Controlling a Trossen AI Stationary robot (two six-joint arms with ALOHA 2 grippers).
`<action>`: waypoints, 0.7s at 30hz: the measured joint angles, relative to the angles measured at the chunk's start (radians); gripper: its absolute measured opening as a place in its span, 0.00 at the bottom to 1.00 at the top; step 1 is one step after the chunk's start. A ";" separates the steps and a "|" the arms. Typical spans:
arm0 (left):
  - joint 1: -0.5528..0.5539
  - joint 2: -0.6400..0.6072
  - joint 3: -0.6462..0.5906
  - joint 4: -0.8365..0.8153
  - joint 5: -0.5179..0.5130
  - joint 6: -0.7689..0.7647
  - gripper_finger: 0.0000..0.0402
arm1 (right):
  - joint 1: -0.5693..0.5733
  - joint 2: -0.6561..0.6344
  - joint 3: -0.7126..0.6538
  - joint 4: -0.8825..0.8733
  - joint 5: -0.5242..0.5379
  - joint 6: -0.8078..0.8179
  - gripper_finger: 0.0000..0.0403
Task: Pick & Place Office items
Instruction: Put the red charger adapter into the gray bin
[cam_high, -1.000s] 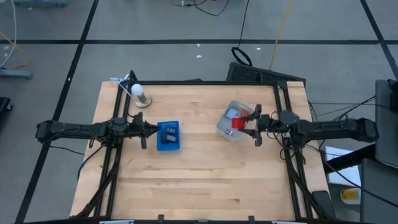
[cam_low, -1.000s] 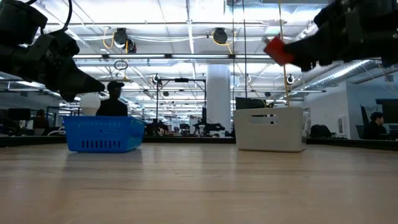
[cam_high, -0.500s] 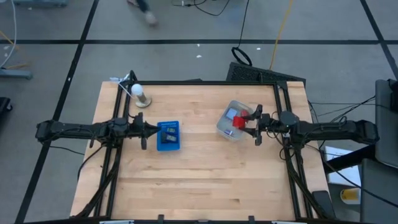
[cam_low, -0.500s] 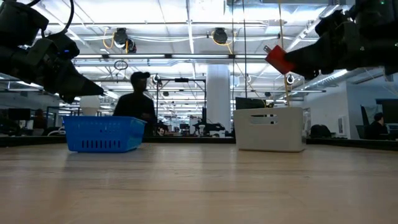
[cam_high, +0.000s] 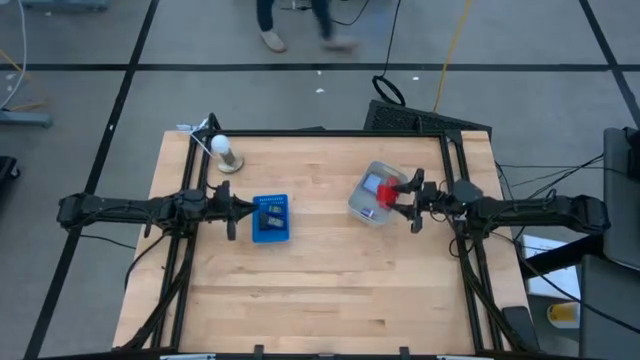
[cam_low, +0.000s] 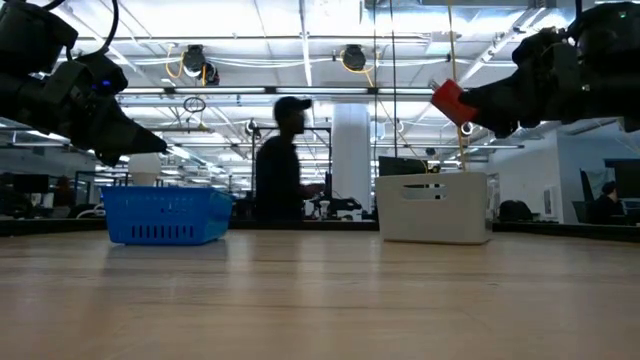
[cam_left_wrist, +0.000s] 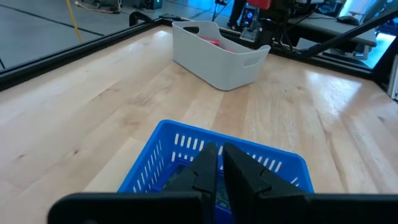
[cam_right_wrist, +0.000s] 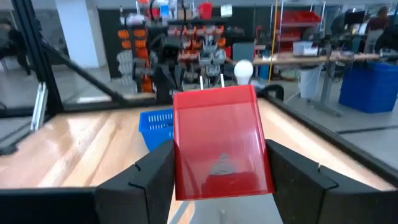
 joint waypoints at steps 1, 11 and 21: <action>0.000 0.000 0.000 0.000 0.000 0.006 0.06 | 0.000 0.000 0.003 -0.015 0.000 0.000 0.51; 0.000 0.000 -0.002 0.012 -0.003 0.038 0.06 | 0.001 0.001 0.031 -0.043 0.060 -0.003 0.51; 0.000 0.000 -0.002 0.011 -0.002 0.043 0.06 | -0.003 0.034 0.201 -0.379 0.214 -0.004 0.51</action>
